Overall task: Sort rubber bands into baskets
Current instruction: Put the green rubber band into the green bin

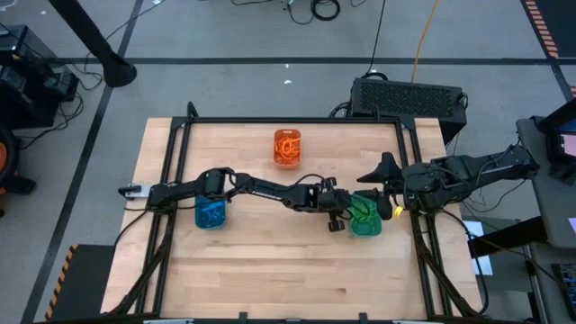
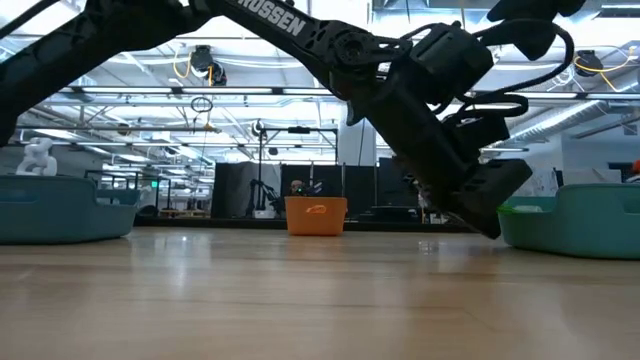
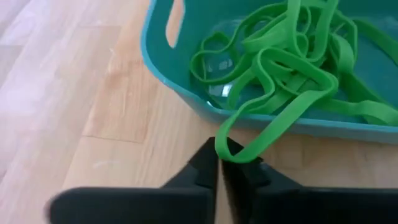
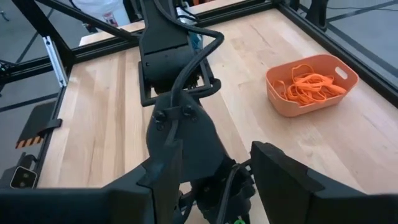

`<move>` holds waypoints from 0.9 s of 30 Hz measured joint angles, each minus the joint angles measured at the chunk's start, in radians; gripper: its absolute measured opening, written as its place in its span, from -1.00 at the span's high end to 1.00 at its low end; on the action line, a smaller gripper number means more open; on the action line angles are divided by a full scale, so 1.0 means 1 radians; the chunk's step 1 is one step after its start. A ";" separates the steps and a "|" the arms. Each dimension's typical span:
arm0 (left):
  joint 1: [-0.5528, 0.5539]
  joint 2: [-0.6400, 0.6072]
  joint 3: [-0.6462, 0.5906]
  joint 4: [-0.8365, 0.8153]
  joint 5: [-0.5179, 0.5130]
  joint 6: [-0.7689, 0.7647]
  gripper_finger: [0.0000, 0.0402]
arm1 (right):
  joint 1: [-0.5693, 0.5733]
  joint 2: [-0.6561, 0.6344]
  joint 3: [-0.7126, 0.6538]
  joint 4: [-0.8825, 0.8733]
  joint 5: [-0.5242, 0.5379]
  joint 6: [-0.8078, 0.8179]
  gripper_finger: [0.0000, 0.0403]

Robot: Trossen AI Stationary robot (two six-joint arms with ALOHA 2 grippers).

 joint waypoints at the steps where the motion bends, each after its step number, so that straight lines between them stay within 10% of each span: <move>1: 0.000 0.000 0.000 0.000 -0.004 0.001 0.92 | 0.000 0.000 0.000 0.000 0.000 0.000 0.09; 27: -0.049 -0.005 0.096 -0.055 -0.101 0.057 0.99 | 0.000 0.000 0.000 0.015 0.001 0.000 0.09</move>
